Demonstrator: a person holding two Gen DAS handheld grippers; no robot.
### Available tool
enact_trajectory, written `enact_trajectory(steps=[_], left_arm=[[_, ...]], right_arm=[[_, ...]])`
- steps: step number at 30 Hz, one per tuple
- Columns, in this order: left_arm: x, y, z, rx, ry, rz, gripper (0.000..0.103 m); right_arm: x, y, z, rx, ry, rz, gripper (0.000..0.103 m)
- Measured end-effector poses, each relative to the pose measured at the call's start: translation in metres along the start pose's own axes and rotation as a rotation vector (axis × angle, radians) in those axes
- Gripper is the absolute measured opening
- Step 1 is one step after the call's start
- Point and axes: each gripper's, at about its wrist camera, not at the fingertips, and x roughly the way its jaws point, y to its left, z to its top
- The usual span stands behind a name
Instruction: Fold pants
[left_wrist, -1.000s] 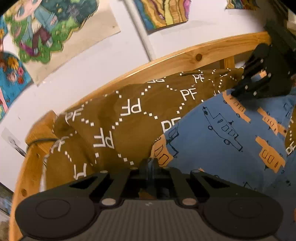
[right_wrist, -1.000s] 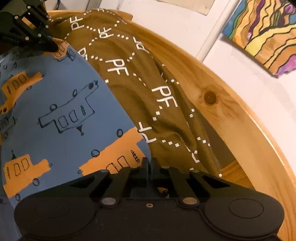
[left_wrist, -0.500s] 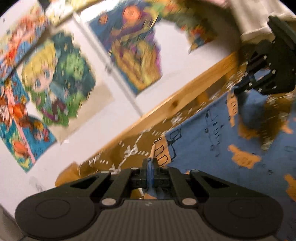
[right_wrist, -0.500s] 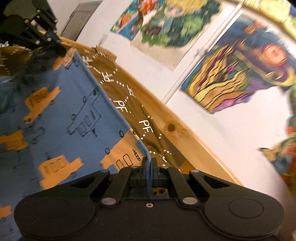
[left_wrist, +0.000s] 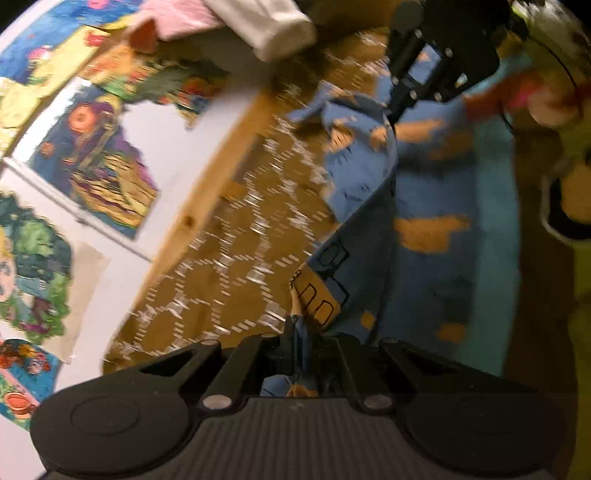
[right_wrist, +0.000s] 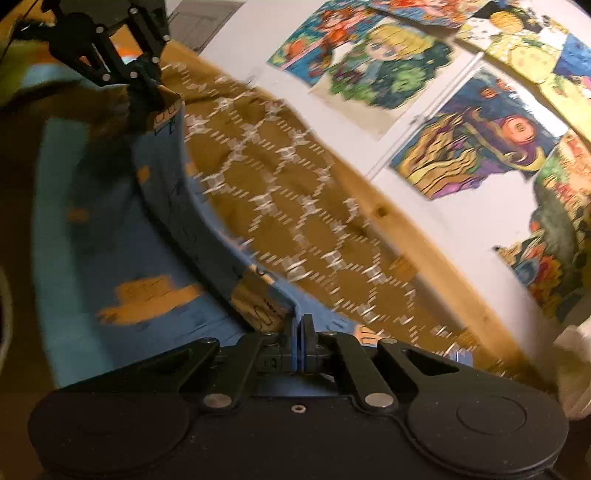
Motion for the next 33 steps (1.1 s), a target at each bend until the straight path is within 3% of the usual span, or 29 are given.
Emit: enact_trajectory(steps=[7, 14, 16, 18, 20, 22, 27, 33], left_arm=[[0.013, -0.035, -0.018, 0.159, 0.056, 0.007, 0.002], [0.019, -0.007, -0.007, 0.276, 0.032, 0.171, 0.002], [0.019, 0.011, 0.002, 0.276, 0.013, 0.248, 0.002], [0.008, 0.025, 0.007, 0.248, -0.032, 0.274, 0.002], [-0.002, 0.022, 0.004, 0.253, -0.052, 0.252, 0.002], [-0.002, 0.007, -0.008, 0.275, -0.029, 0.175, 0.001], [0.005, -0.053, -0.039, 0.45, 0.032, -0.015, 0.002], [0.018, -0.056, -0.044, 0.42, 0.098, -0.067, 0.002]], right_arm=[[0.006, 0.026, -0.016, -0.006, 0.059, 0.015, 0.0], [0.009, 0.027, -0.014, -0.004, 0.045, -0.006, 0.0], [0.01, 0.024, -0.01, 0.005, 0.022, -0.028, 0.0], [0.009, 0.021, -0.002, 0.013, -0.011, -0.053, 0.0], [0.005, 0.021, 0.002, 0.002, -0.039, -0.063, 0.0], [0.002, 0.023, -0.001, -0.006, -0.038, -0.045, 0.0], [0.004, 0.034, -0.022, -0.013, 0.046, 0.039, 0.0], [0.006, 0.039, -0.027, -0.015, 0.084, 0.071, 0.0]])
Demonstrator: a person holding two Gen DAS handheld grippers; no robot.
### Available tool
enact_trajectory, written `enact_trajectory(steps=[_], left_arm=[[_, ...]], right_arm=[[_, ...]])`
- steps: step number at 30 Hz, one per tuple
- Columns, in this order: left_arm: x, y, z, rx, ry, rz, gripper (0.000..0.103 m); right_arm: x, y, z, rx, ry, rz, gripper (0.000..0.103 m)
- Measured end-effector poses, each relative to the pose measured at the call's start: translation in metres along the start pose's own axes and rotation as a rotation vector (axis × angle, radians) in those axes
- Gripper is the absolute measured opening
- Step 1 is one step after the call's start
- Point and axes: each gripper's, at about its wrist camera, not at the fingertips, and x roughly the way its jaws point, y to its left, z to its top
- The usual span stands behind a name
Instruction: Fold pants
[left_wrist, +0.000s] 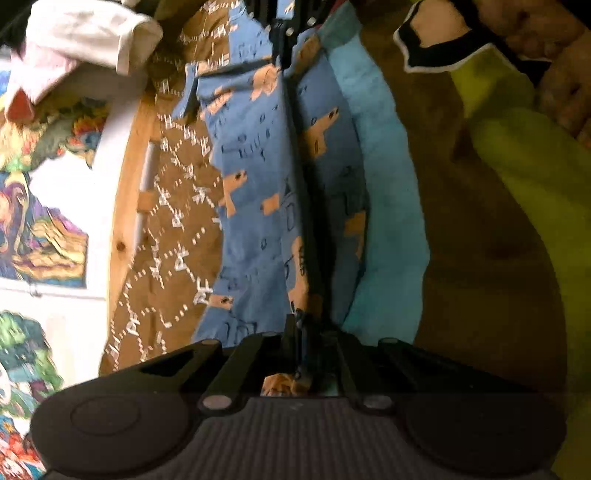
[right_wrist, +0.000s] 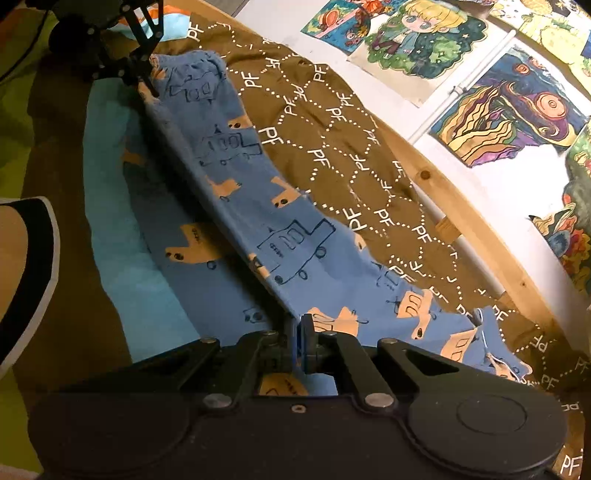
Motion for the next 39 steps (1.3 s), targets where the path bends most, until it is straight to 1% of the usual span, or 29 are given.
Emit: enact_trajectory(steps=[5, 8, 9, 11, 12, 13, 14, 15, 16, 17, 19, 21, 22, 23, 25, 27, 28, 30, 31, 32, 34, 35, 37, 38, 39], left_arm=[[0.004, 0.0, 0.004, 0.003, 0.023, -0.068, 0.002], [0.005, 0.006, 0.004, -0.024, 0.027, -0.095, 0.004], [0.004, 0.007, 0.005, -0.035, 0.027, -0.104, 0.006], [0.001, 0.011, 0.006, -0.063, 0.024, -0.121, 0.017], [-0.001, 0.015, 0.007, -0.088, 0.021, -0.124, 0.033], [-0.003, 0.017, 0.009, -0.117, 0.017, -0.126, 0.05], [-0.007, 0.02, 0.011, -0.151, 0.011, -0.129, 0.056], [-0.009, 0.025, 0.014, -0.189, 0.006, -0.135, 0.062], [-0.012, 0.03, 0.016, -0.233, 0.003, -0.149, 0.066], [-0.015, 0.035, 0.019, -0.282, 0.0, -0.165, 0.068], [-0.019, 0.041, 0.026, -0.375, -0.018, -0.176, 0.076], [-0.017, 0.048, 0.037, -0.477, -0.051, -0.186, 0.081], [-0.015, 0.051, 0.044, -0.533, -0.071, -0.187, 0.085], [-0.012, 0.054, 0.052, -0.585, -0.094, -0.187, 0.086], [-0.004, 0.061, 0.068, -0.695, -0.141, -0.176, 0.09], [0.008, 0.069, 0.085, -0.833, -0.187, -0.185, 0.092], [0.015, 0.074, 0.093, -0.901, -0.21, -0.203, 0.093], [0.029, 0.079, 0.11, -0.999, -0.241, -0.231, 0.093], [0.037, 0.079, 0.123, -1.014, -0.24, -0.242, 0.093], [0.044, 0.079, 0.132, -1.002, -0.247, -0.242, 0.093], [0.053, 0.073, 0.159, -0.946, -0.24, -0.181, 0.091], [0.055, 0.07, 0.168, -0.924, -0.238, -0.161, 0.089], [0.067, 0.066, 0.185, -0.886, -0.228, -0.134, 0.078], [0.072, 0.065, 0.192, -0.887, -0.217, -0.125, 0.074], [0.08, 0.066, 0.197, -0.897, -0.212, -0.127, 0.067]], right_arm=[[0.005, 0.008, -0.001, -0.027, 0.037, 0.032, 0.0], [0.008, 0.009, -0.003, -0.02, 0.063, 0.051, 0.001], [0.008, 0.009, -0.004, -0.017, 0.067, 0.054, 0.003], [0.006, 0.007, -0.005, -0.006, 0.069, 0.063, 0.007], [0.004, 0.005, -0.005, 0.003, 0.069, 0.066, 0.011], [0.001, 0.003, -0.005, 0.016, 0.067, 0.067, 0.017], [-0.003, 0.001, -0.005, 0.034, 0.067, 0.067, 0.022], [-0.008, -0.001, -0.006, 0.053, 0.068, 0.058, 0.031], [-0.012, -0.003, -0.007, 0.071, 0.069, 0.045, 0.04], [-0.018, -0.005, -0.009, 0.099, 0.071, 0.03, 0.044], [-0.029, -0.012, -0.014, 0.171, 0.076, 0.0, 0.065], [-0.038, -0.021, -0.022, 0.267, 0.088, -0.05, 0.077], [-0.04, -0.027, -0.026, 0.306, 0.095, -0.066, 0.081], [-0.043, -0.033, -0.03, 0.345, 0.101, -0.081, 0.083], [-0.047, -0.046, -0.037, 0.38, 0.107, -0.106, 0.095], [-0.049, -0.057, -0.044, 0.413, 0.102, -0.152, 0.101], [-0.05, -0.063, -0.049, 0.439, 0.103, -0.168, 0.102], [-0.05, -0.077, -0.061, 0.529, 0.114, -0.183, 0.102], [-0.051, -0.082, -0.067, 0.568, 0.116, -0.183, 0.102], [-0.052, -0.088, -0.074, 0.615, 0.117, -0.181, 0.102], [-0.057, -0.098, -0.085, 0.692, 0.115, -0.178, 0.102], [-0.059, -0.103, -0.089, 0.724, 0.11, -0.177, 0.102], [-0.061, -0.109, -0.095, 0.761, 0.108, -0.182, 0.102], [-0.061, -0.112, -0.097, 0.77, 0.111, -0.185, 0.102], [-0.061, -0.114, -0.097, 0.775, 0.115, -0.182, 0.102]])
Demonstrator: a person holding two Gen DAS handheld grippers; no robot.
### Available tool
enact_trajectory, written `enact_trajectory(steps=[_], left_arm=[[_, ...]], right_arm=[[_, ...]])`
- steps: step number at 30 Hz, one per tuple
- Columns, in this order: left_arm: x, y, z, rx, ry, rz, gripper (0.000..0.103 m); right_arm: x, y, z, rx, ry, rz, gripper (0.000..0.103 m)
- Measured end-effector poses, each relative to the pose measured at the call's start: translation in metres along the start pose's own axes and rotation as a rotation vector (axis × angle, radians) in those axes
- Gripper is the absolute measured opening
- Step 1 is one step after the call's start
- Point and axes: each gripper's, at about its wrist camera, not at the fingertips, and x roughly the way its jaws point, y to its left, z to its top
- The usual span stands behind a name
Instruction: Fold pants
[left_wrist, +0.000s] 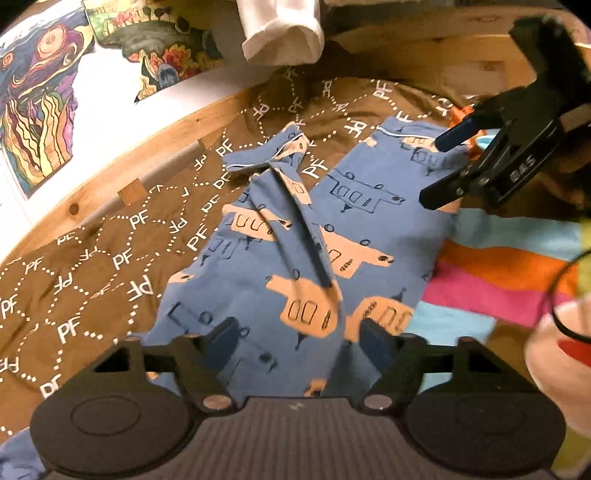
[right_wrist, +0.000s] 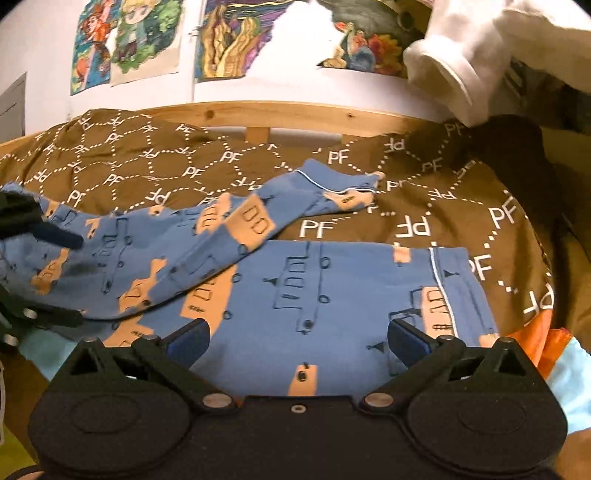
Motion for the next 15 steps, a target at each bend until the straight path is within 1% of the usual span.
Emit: enact_trajectory(steps=[1, 3, 6, 9, 12, 15], left_arm=[[0.006, 0.0, 0.002, -0.017, 0.003, -0.005, 0.058], [0.018, 0.002, 0.005, -0.053, 0.014, -0.016, 0.052], [0.029, 0.002, 0.007, -0.073, 0.022, -0.064, 0.04], [0.031, -0.001, 0.006, -0.048, 0.022, -0.097, 0.038], [0.033, -0.002, 0.006, -0.049, 0.024, -0.121, 0.038], [0.035, -0.001, 0.007, -0.052, 0.025, -0.125, 0.038]], right_arm=[[0.002, -0.003, 0.003, 0.008, 0.01, 0.007, 0.102], [0.007, -0.009, 0.014, 0.013, 0.019, 0.019, 0.102], [0.021, -0.017, 0.041, 0.013, 0.041, 0.053, 0.096], [0.043, -0.023, 0.085, 0.013, 0.064, 0.103, 0.087], [0.07, -0.021, 0.131, 0.004, 0.095, 0.149, 0.082], [0.098, -0.01, 0.167, -0.031, 0.131, 0.148, 0.079]])
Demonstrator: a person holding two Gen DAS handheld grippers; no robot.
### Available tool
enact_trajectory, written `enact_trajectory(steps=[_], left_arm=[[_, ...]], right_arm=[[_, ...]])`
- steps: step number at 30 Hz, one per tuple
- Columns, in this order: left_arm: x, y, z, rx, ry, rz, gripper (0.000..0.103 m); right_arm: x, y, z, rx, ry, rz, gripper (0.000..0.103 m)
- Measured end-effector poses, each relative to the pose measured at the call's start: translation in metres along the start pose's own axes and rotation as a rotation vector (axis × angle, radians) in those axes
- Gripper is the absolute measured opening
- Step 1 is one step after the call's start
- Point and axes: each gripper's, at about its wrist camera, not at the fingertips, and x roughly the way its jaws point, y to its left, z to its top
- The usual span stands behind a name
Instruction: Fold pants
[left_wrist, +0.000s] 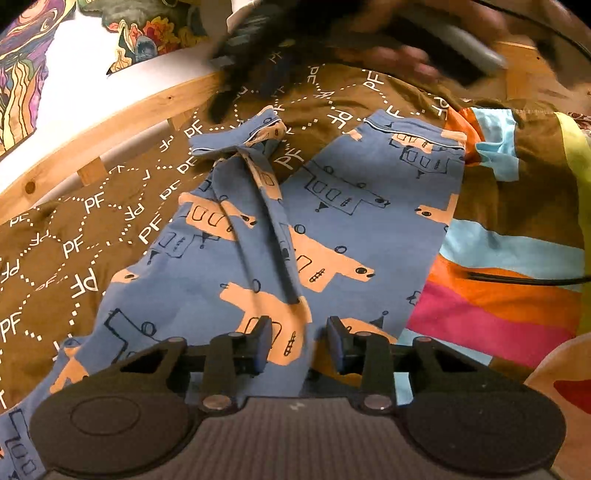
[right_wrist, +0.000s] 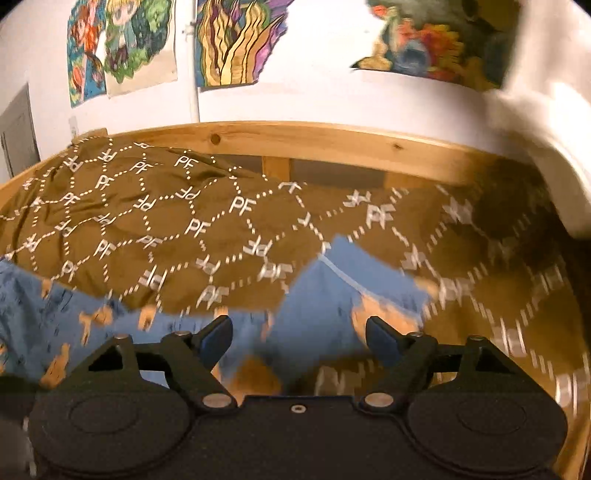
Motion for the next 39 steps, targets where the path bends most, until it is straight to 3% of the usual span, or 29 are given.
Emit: enact_trajectory(steps=[2, 5, 9, 11, 12, 13, 19, 23, 25, 29, 34, 39], left_arm=[[0.002, 0.0, 0.001, 0.001, 0.004, 0.006, 0.034], [0.005, 0.001, 0.003, -0.001, 0.019, 0.016, 0.015], [0.006, 0.003, 0.004, -0.02, 0.022, 0.032, 0.003], [0.005, 0.004, 0.003, -0.026, 0.021, 0.038, 0.002], [0.004, 0.004, 0.003, -0.024, 0.019, 0.042, 0.001], [0.003, 0.004, 0.002, -0.02, 0.015, 0.047, 0.001], [-0.012, 0.001, 0.002, 0.026, -0.027, 0.071, 0.0], [-0.027, -0.008, 0.004, 0.118, -0.067, 0.085, 0.0], [-0.032, -0.015, 0.004, 0.174, -0.071, 0.079, 0.0], [-0.032, -0.033, -0.005, 0.284, -0.039, 0.05, 0.0], [-0.023, -0.049, -0.015, 0.374, 0.003, 0.047, 0.0], [-0.021, -0.051, -0.019, 0.386, 0.014, 0.045, 0.0]], right_arm=[[0.02, 0.005, 0.019, -0.017, 0.038, -0.016, 0.077], [0.052, 0.008, 0.036, -0.003, 0.094, -0.036, 0.07], [0.088, 0.007, 0.039, 0.018, 0.163, -0.098, 0.053], [0.099, 0.003, 0.035, 0.036, 0.193, -0.128, 0.032], [0.101, 0.0, 0.032, 0.054, 0.198, -0.13, 0.007], [0.1, -0.004, 0.028, 0.079, 0.192, -0.13, 0.002], [0.031, -0.035, 0.007, 0.231, 0.001, -0.12, 0.001], [-0.046, -0.049, -0.023, 0.315, -0.132, -0.141, 0.001], [-0.077, -0.053, -0.046, 0.378, -0.157, -0.152, 0.001], [-0.109, -0.054, -0.107, 0.494, -0.135, -0.191, 0.001], [-0.093, -0.057, -0.169, 0.607, -0.079, -0.211, 0.003], [-0.088, -0.044, -0.192, 0.559, -0.063, -0.231, 0.02]])
